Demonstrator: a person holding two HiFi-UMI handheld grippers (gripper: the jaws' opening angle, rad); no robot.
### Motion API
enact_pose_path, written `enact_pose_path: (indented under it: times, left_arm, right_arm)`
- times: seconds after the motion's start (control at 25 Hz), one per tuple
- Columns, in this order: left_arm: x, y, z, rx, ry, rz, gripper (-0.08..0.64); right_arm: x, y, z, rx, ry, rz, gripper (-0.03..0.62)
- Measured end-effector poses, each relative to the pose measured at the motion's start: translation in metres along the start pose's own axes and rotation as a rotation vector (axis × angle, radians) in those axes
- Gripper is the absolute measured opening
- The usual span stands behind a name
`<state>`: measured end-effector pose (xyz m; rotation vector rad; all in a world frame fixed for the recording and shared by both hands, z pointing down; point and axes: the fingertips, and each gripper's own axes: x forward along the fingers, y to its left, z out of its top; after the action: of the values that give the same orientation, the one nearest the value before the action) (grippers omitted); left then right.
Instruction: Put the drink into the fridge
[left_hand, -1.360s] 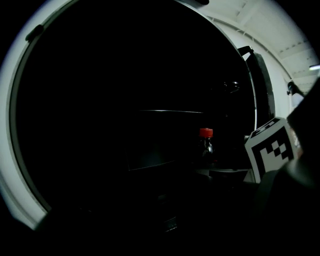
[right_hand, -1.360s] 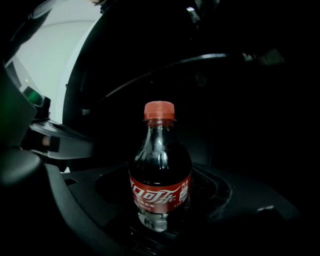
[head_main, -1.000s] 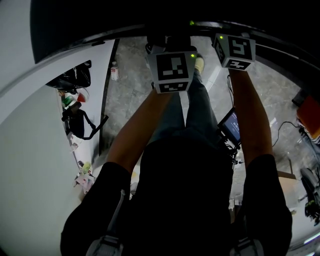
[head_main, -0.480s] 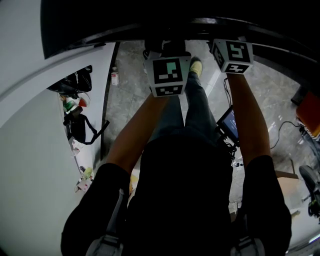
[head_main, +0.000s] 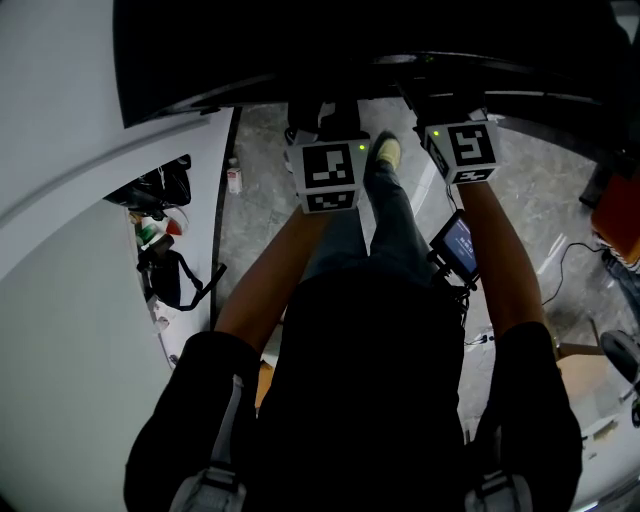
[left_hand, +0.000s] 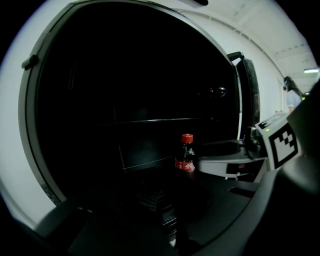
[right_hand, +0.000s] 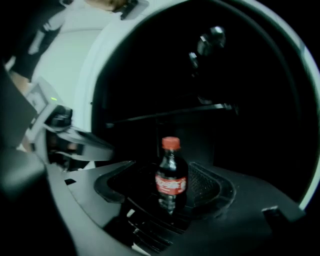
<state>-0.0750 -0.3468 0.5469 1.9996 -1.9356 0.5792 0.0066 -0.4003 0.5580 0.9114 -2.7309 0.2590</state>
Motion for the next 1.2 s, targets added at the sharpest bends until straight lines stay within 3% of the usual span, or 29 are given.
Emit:
enact_pose_path:
  times: [0.24, 0.48, 0.6, 0.72, 0.92, 1.04, 1.2]
  left_arm:
    - [-0.022, -0.010, 0.015, 0.041, -0.019, -0.050, 0.014]
    - [-0.052, -0.024, 0.026, 0.088, -0.039, -0.140, 0.014]
    - [-0.074, -0.038, 0.041, 0.091, -0.073, -0.198, 0.014]
    - [-0.100, -0.041, 0.062, 0.092, -0.145, -0.226, 0.014]
    - [-0.141, -0.040, 0.093, 0.055, -0.188, -0.269, 0.014]
    - [-0.161, -0.046, 0.115, 0.057, -0.226, -0.291, 0.014]
    - [-0.180, -0.051, 0.137, 0.051, -0.252, -0.293, 0.014]
  right_arm:
    - [-0.048, 0.036, 0.038, -0.132, -0.128, 0.207, 0.318]
    - [-0.096, 0.058, 0.068, -0.152, -0.146, 0.281, 0.307]
    - [-0.129, 0.058, 0.086, -0.116, -0.153, 0.240, 0.261]
    - [-0.159, 0.057, 0.109, -0.099, -0.151, 0.167, 0.214]
    - [-0.198, 0.057, 0.140, -0.040, -0.108, 0.062, 0.145]
    - [-0.228, 0.042, 0.149, 0.063, -0.075, -0.046, 0.042]
    - [-0.260, 0.037, 0.159, 0.223, -0.088, -0.090, 0.014]
